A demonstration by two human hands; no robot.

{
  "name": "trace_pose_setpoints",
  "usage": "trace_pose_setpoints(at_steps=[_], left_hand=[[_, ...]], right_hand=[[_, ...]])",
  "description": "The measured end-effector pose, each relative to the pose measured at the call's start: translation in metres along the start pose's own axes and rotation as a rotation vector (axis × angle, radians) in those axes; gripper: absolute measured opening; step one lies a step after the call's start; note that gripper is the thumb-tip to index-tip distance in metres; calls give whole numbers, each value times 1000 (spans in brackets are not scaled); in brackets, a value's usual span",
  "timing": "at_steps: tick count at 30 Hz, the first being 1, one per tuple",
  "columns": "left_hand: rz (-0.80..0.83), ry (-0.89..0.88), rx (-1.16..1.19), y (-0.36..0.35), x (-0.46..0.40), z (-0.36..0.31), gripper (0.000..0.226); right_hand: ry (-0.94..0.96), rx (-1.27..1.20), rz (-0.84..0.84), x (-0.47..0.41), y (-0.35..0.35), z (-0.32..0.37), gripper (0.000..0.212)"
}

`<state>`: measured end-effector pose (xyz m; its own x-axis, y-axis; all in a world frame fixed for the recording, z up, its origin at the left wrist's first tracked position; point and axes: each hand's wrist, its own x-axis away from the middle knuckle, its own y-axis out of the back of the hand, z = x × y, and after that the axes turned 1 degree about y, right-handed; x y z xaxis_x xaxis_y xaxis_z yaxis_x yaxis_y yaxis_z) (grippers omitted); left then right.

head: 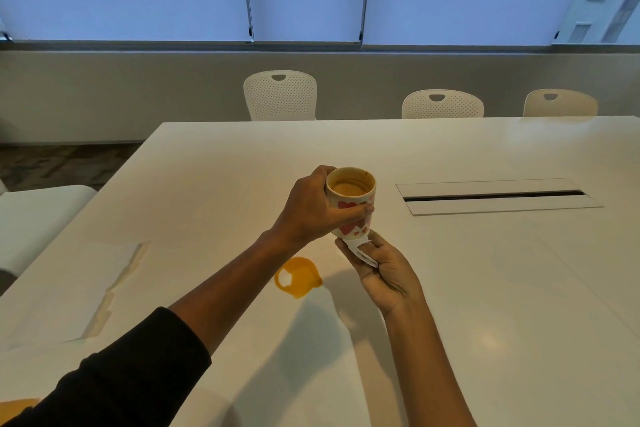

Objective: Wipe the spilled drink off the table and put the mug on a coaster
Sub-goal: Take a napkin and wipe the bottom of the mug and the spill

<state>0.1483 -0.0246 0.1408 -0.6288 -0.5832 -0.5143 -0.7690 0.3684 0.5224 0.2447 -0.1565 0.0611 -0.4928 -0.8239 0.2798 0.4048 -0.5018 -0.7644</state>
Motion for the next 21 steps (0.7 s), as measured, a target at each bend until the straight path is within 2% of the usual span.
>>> trace_pose_setpoints(at_steps=[10,15,21], left_hand=[[10,-3,-20,-3,5,0,76],[1,-7,-30,-6,5,-3,79],[-37,-8,-27,-6,5,-6,82]], right_hand=[[75,-38,-93,1,12,11,22],[132,-34,-135,-3,-4,0,20],[88,-199,-117,-9,-17,-13,19]])
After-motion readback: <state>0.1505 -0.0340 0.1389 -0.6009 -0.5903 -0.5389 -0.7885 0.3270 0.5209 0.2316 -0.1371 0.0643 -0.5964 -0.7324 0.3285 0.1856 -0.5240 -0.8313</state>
